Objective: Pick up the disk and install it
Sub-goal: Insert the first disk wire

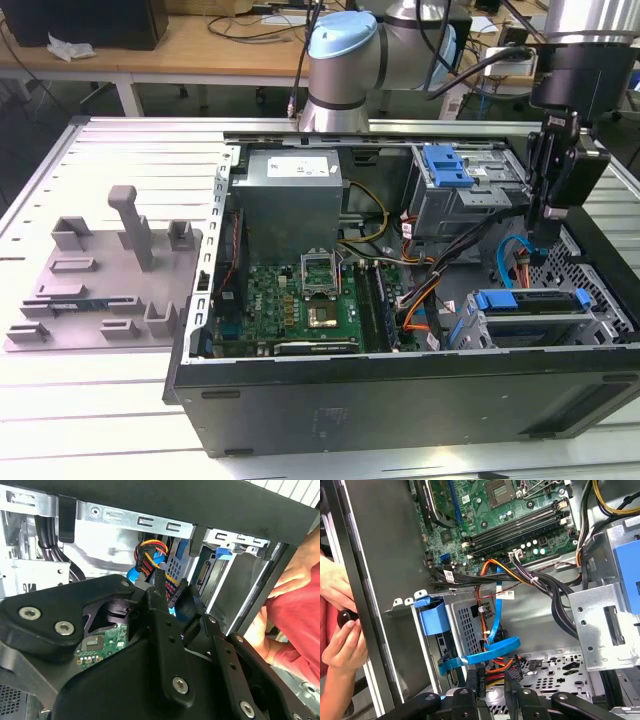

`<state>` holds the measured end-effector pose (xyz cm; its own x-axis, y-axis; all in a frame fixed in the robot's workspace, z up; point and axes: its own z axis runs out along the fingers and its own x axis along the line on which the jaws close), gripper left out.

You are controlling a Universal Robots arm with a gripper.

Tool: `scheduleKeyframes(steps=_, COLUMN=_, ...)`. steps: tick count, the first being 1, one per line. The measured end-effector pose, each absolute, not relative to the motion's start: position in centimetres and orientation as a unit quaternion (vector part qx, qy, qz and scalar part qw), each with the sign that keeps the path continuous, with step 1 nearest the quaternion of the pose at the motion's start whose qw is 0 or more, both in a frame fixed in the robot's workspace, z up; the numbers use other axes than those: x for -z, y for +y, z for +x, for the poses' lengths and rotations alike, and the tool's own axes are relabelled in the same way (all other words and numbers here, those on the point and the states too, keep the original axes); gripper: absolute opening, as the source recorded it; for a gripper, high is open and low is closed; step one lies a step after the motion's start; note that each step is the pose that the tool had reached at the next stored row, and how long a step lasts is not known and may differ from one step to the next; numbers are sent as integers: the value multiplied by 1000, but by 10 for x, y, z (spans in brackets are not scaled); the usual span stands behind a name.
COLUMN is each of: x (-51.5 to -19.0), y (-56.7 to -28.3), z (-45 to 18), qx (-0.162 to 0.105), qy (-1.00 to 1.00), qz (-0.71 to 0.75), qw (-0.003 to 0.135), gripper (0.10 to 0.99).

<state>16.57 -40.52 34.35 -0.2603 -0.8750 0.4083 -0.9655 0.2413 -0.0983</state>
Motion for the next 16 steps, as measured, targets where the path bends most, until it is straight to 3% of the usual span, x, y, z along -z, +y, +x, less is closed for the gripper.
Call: scheduleKeyframes(steps=16, x=-344, y=-405, z=163, qx=-169, qy=-770, qz=600, qw=134, gripper=353)
